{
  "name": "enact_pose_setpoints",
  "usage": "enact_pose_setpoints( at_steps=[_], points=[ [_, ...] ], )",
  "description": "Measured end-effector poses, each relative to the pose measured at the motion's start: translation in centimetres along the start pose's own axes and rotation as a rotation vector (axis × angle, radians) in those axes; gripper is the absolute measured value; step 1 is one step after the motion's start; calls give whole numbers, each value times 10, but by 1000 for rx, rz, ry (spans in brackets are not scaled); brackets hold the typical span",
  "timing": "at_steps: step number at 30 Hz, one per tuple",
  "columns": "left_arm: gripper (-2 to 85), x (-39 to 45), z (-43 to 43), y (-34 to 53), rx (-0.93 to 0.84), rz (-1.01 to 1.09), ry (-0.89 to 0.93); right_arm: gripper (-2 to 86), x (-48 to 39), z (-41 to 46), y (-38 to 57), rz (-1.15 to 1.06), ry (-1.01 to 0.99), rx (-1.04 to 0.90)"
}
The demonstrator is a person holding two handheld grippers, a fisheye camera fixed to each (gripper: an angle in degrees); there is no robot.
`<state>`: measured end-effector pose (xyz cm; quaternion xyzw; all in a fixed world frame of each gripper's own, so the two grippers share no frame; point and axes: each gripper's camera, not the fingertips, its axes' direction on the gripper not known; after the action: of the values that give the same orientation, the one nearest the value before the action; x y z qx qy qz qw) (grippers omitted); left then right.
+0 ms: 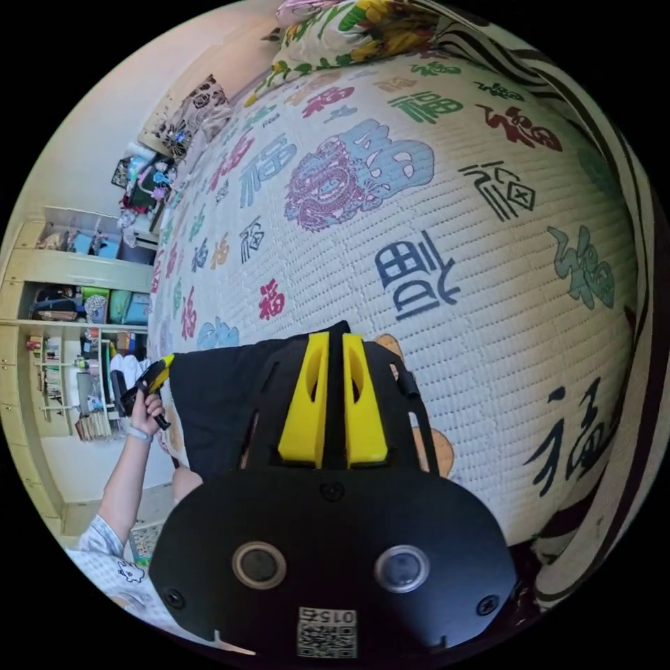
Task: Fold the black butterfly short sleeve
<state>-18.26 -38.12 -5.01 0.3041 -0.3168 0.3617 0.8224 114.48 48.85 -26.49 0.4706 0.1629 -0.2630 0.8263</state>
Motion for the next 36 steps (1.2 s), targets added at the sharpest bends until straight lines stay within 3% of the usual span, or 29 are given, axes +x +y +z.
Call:
enact_pose_setpoints(
  at_steps=[4,10,14,16,19,22,25,27,29,32,36],
  points=[
    [17,-16,0,-14,-72,46,-14,0,-8,9,-11,-76,61,-49],
    [21,-46,-13,-10,-19,6,10,5,-15,23,-16,-86,131,-9],
    [76,-63,-37,19,167,-110,36,28,-28,20,-9,-60,139,52],
    [87,-78,-60,41,275,-129,156,37,-37,6,2,-78,186,121],
    [94,-107,-88,90,287,-170,297,43,-53,-6,31,-194,144,151],
    [90,-120,-108,157,347,-193,243,43,-75,1,64,-275,55,104],
    [86,-107,-109,212,330,-153,162,61,-119,24,98,-369,-4,42],
    [91,-91,-98,233,256,-85,144,85,-154,48,117,-494,66,-59],
    [97,-79,-73,248,121,-22,151,90,-182,79,138,-544,269,-118],
    [89,-79,-47,254,44,10,174,88,-191,102,152,-552,422,-142],
    [17,-76,-25,251,-58,67,146,18,-202,129,157,-568,448,-244]
  ],
)
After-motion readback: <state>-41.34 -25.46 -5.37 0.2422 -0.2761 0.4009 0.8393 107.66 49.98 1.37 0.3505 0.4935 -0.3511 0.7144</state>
